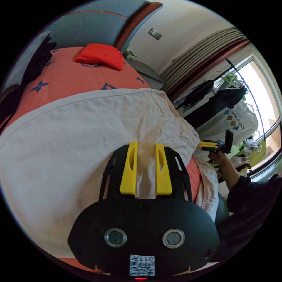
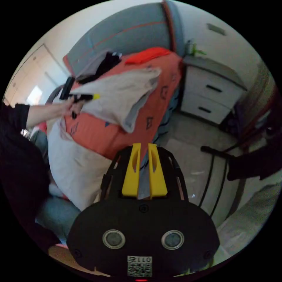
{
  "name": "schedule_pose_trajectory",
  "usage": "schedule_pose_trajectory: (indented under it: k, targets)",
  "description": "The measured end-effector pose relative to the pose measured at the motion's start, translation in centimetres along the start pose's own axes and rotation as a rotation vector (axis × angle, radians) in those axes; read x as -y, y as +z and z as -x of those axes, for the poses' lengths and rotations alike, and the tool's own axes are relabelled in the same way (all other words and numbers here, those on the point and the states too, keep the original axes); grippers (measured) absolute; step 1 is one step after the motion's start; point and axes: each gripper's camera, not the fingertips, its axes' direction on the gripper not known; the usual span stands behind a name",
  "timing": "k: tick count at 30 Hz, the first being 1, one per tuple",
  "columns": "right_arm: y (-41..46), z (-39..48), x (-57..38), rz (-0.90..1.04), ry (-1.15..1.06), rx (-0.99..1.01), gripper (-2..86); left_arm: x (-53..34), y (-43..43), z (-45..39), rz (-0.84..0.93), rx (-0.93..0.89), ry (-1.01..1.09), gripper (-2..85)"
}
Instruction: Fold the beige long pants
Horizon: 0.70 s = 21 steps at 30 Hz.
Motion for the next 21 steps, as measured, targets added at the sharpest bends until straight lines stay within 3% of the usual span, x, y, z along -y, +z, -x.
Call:
schedule_pose_trajectory:
  k: [4,9,13,15,17,18,19,21]
  targets:
    - [-4.3,2.0,5.1,-0.269,0.040,-0.193,1.2,-1.0,1.1,1.0,-0.018,-0.036,-0.009,5.7]
    - [2.5,2.0,17.6,-0.171,0.020,-0.008,0.4,-2.7,3.0,2.1,-0.031,-0.062,-0.016,4.4]
    - [9.0,1.3,21.3,-0.025,0.099,0.134,0.4,-4.2,4.6,3.1,-0.037,-0.082,-0.031,3.5]
    - [11.9,0.9,20.8,0.167,0.045,-0.052,0.4,-5.3,5.8,3.9,-0.038,-0.103,-0.041,3.2]
    - [11.9,-0.4,19.9,0.176,0.099,-0.143,0.4,-6.2,6.9,4.5,-0.038,-0.114,-0.048,3.1]
    - [12.8,-1.8,19.1,0.338,0.191,-0.519,0.5,-6.9,7.6,4.9,-0.040,-0.121,-0.052,3.1]
    - [12.9,-2.2,18.4,0.374,0.185,-0.586,0.5,-7.2,7.9,5.1,-0.041,-0.125,-0.055,3.1]
    - [9.4,-3.3,16.5,0.286,0.292,-0.384,0.6,-8.6,9.3,5.7,-0.045,-0.134,-0.054,3.2]
